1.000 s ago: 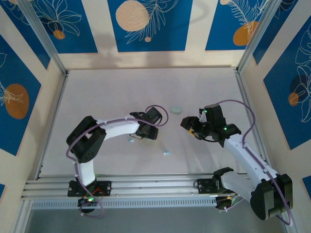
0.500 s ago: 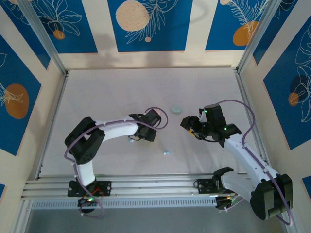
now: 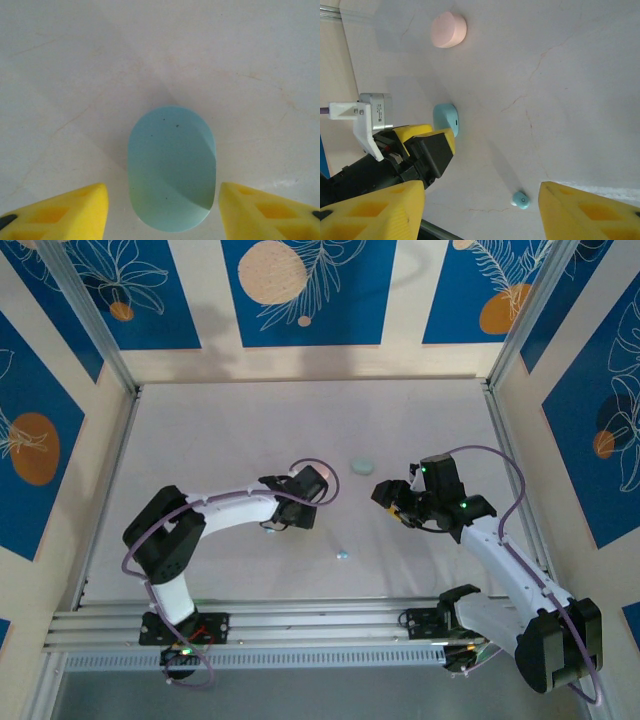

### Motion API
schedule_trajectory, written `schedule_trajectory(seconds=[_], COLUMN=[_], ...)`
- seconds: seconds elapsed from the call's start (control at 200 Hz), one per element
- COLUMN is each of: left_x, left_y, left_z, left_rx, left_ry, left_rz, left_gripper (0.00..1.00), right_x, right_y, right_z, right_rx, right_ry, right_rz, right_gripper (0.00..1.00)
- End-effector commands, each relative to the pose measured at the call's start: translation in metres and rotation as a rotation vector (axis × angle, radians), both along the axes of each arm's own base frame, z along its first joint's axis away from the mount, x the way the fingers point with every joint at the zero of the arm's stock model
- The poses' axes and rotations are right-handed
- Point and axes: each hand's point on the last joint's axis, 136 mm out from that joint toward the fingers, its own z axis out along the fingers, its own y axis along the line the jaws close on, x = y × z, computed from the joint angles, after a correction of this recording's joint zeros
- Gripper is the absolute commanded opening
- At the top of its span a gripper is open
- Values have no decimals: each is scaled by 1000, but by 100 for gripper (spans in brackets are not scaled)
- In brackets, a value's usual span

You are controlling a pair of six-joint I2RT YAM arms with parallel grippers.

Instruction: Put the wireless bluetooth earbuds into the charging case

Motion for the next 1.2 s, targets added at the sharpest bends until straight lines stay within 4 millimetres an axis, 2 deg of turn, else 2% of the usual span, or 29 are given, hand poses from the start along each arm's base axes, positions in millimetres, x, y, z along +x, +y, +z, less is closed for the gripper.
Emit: schedule_trajectory(seconds=[0.0, 0.325, 0.515, 0.605, 0.7, 0.8, 0.95, 1.085, 1.196], left_x=[-1, 0, -2, -4, -3, -1, -9, -42, -72], left_y=[-2, 2, 3, 1, -6, -19, -45, -68, -68], left_z=[-7, -22, -25, -28, -20, 5, 71, 136, 172], left_rx=[-21, 5, 2, 5, -28, -95, -277, -447, -512], left_ry=[8, 42, 53, 68, 54, -3, -154, -314, -463], left_rz=[21, 17, 16, 0, -40, -143, -380, -725, -960], left_gripper=[61, 53, 52, 43, 35, 32, 29, 28, 26], right_x=[-2, -2, -2, -2, -2, -2, -2, -2, -8], right_y=[2, 2, 1, 2, 2, 1, 3, 11, 27], right_z=[0, 1, 1, 1, 2, 4, 20, 51, 86], right_rx=[6, 5, 5, 7, 9, 3, 37, 119, 205], right_ry=[8, 8, 10, 10, 8, 6, -18, -75, -144], right_rz=[2, 3, 1, 1, 4, 6, 22, 67, 183], right_gripper=[63, 63, 63, 63, 63, 63, 63, 62, 60])
